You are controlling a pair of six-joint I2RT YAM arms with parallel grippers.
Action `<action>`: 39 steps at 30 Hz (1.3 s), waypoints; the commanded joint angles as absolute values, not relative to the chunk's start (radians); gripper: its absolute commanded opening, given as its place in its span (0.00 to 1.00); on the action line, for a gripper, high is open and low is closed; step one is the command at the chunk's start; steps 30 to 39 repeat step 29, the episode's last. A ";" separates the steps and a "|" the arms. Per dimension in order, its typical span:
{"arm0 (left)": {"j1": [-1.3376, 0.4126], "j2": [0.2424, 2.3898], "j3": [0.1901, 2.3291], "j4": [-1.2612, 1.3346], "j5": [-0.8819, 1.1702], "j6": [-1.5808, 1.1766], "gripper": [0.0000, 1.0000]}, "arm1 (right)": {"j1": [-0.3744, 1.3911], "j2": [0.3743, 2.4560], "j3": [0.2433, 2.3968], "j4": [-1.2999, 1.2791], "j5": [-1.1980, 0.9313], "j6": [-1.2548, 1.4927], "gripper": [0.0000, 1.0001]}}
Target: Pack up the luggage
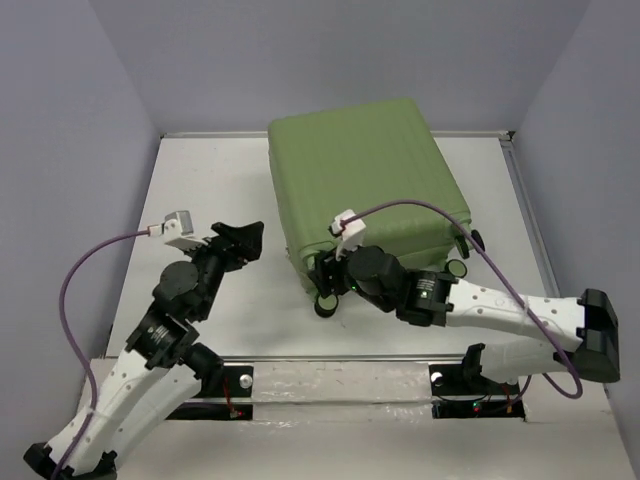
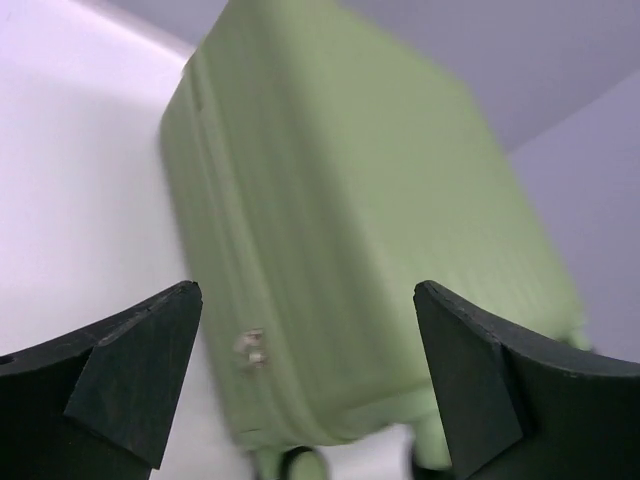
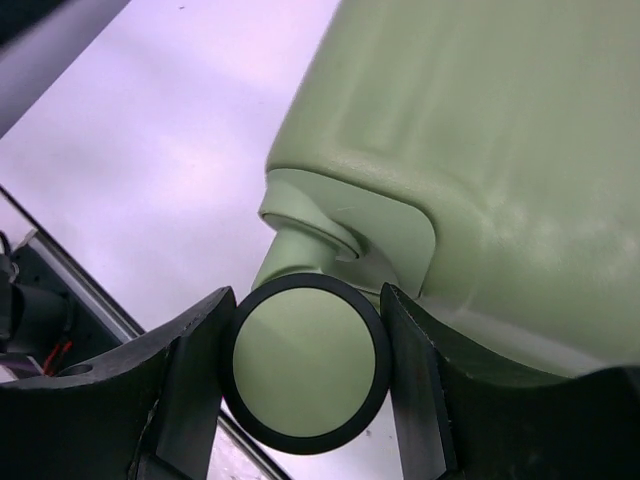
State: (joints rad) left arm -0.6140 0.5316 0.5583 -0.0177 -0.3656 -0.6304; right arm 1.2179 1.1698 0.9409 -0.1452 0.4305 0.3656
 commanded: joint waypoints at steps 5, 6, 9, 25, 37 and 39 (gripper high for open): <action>-0.617 0.353 0.782 -0.285 -0.259 -0.607 0.99 | 1.318 1.496 1.297 -0.077 0.363 0.302 0.99; -0.617 0.330 0.796 -0.302 -0.250 -0.606 0.99 | 1.330 1.502 1.321 -0.098 0.389 0.295 1.00; -0.617 0.276 0.834 -0.325 -0.171 -0.595 0.99 | 1.330 1.423 1.344 -0.173 0.425 0.279 1.00; -0.617 0.147 0.884 -0.331 -0.101 -0.515 0.99 | 1.339 0.378 0.842 -0.258 0.773 0.371 1.00; -0.615 0.155 0.854 -0.337 -0.144 -0.531 0.99 | 1.339 0.324 0.762 -0.258 0.825 0.410 1.00; -0.615 0.155 0.854 -0.337 -0.144 -0.531 0.99 | 1.339 0.324 0.762 -0.258 0.825 0.410 1.00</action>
